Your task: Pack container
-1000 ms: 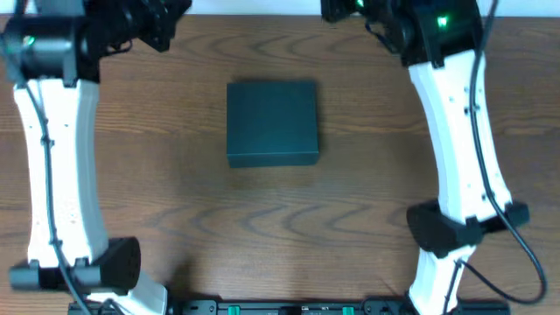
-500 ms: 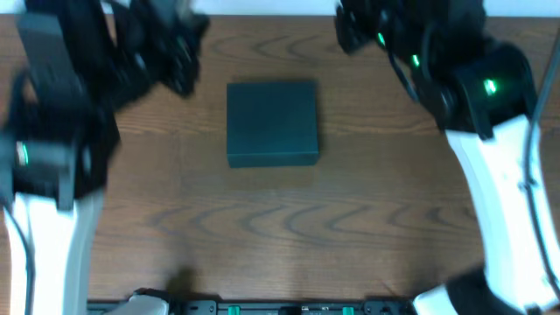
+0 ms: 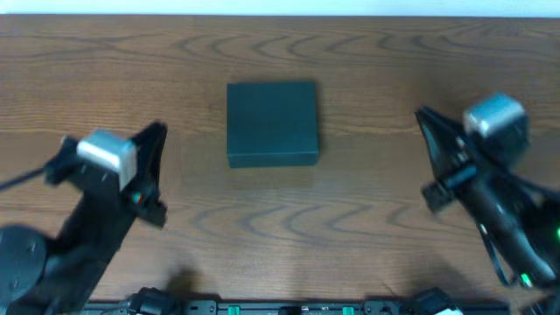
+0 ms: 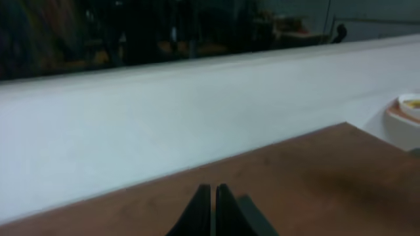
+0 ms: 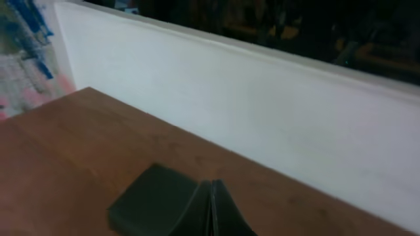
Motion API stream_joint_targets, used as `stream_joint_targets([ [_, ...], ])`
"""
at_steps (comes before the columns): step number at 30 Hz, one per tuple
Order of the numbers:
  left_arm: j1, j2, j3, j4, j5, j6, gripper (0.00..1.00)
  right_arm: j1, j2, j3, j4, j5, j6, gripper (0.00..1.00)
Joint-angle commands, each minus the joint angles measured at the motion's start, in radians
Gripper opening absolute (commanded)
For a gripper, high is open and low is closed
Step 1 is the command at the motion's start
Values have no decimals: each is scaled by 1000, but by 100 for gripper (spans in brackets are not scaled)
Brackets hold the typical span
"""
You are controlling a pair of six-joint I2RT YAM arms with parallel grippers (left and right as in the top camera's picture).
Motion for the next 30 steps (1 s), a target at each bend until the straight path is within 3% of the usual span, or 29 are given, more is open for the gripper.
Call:
stream_joint_targets([
  [1,-3,-10,-11,-73,-5,-96,47,-5,-15,-23,-53,-18,74,48],
  [2,-3,-12,-11,-96,4,-103,62,-5,-18,-23,-70,-18,75,97],
  [3,-3,-12,-11,-116,14,-118,96,-5,-19,-23,-89,-18,74,99],
  [21,-3,-13,-11,-653,18,-140,95,-5,-14,-23,-602,-26,74,99],
  [26,-3,-12,-11,-661,5,-135,95,-5,-14,-23,-635,-26,74,99],
  [30,-3,-12,-11,-557,14,-213,95,-5,-14,-23,-635,-26,74,99],
])
